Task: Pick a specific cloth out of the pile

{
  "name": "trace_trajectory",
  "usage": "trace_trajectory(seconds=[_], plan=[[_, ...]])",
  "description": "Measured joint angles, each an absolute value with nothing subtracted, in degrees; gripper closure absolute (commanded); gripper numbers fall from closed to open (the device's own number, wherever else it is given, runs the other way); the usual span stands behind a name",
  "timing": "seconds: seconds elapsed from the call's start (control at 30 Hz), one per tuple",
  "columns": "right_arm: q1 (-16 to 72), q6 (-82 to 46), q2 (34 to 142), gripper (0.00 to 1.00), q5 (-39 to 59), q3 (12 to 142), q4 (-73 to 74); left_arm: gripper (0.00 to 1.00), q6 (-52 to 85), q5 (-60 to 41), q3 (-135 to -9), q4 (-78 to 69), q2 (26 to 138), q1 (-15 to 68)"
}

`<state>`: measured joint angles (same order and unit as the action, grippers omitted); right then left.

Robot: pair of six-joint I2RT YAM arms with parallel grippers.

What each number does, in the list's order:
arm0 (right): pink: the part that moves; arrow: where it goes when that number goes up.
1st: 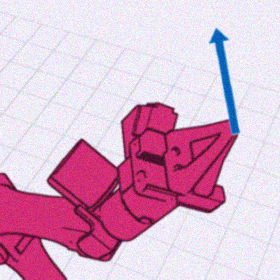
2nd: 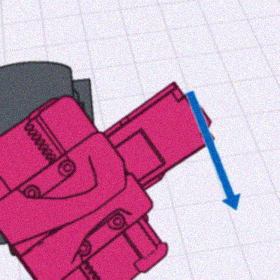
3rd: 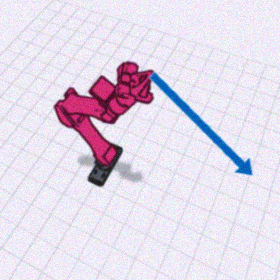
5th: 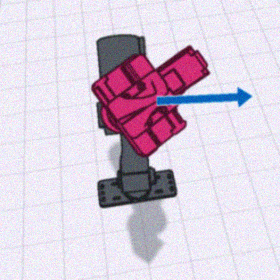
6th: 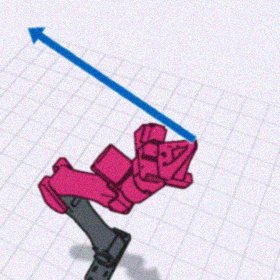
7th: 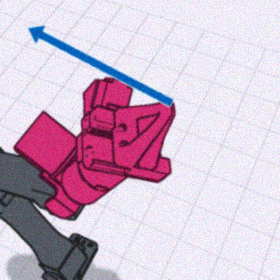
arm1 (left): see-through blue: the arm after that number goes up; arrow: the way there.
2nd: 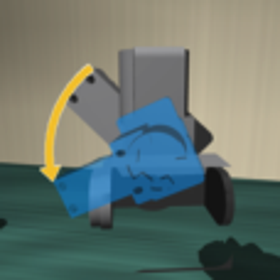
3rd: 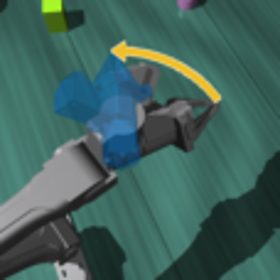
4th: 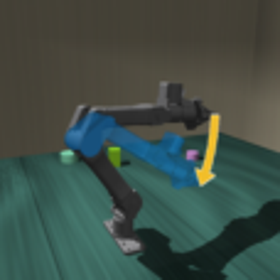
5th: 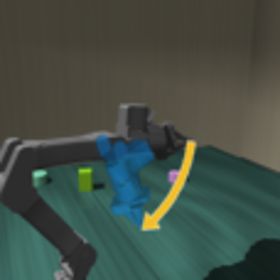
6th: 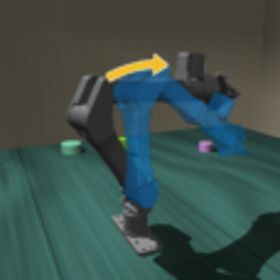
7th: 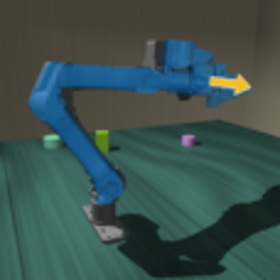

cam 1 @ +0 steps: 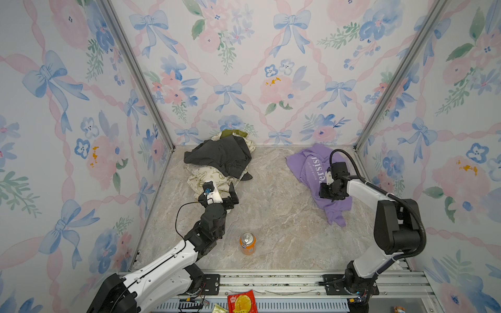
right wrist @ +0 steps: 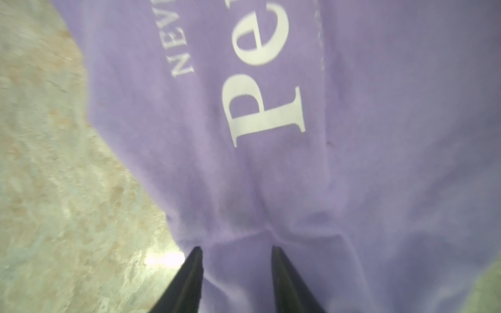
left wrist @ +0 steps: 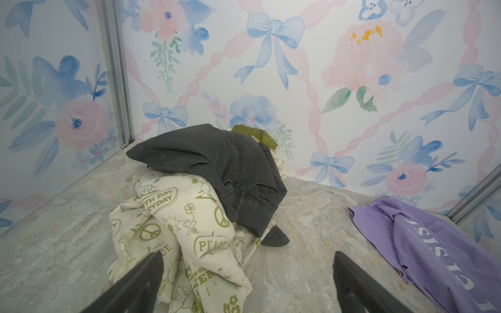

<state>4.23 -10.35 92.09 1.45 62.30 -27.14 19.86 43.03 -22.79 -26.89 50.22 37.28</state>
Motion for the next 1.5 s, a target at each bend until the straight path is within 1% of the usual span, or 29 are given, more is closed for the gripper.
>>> trace_trajectory(seconds=[0.07,0.17,0.33,0.47,0.5,0.53,0.67,0.83,1.07,1.4,1.5], plan=[[4.3,-10.5,86.8,0.34,1.4,62.0,-26.0,0.02,18.9,43.5,-21.7,-27.9,49.8,35.6],[4.6,-10.6,78.6,0.25,1.5,59.7,-22.7,0.02,16.8,43.9,-19.2,-30.7,49.1,33.0],[4.7,-10.3,66.5,0.12,1.0,51.5,-15.5,0.02,13.6,43.0,-14.4,-36.1,48.8,27.3],[4.7,-9.6,59.3,0.06,-0.1,44.0,-9.1,0.02,12.3,40.2,-10.2,-41.5,48.8,20.9],[4.7,-9.4,58.0,0.01,-0.6,42.2,-7.4,0.02,12.0,39.4,-9.0,-43.3,48.9,19.4],[4.7,-9.4,57.0,0.03,-1.1,40.5,-5.7,0.02,11.7,38.5,-7.7,-45.2,49.2,18.2],[4.7,-8.7,54.8,0.03,-4.6,33.3,1.9,0.02,9.8,34.6,-3.0,-53.7,53.2,14.6],[4.7,-8.0,57.4,0.03,-9.3,25.9,11.7,0.02,7.8,31.0,-2.3,-60.6,60.8,13.5],[4.7,-4.3,68.1,0.03,-12.4,16.7,32.8,0.02,4.9,28.1,-1.8,-72.8,71.9,13.4],[5.8,1.8,86.8,0.03,-10.0,14.9,58.5,0.02,1.6,23.9,-3.0,-81.5,81.6,12.9],[6.0,2.7,89.9,0.03,-9.5,14.7,61.5,0.02,0.8,22.3,-4.0,-82.9,84.5,12.7]])
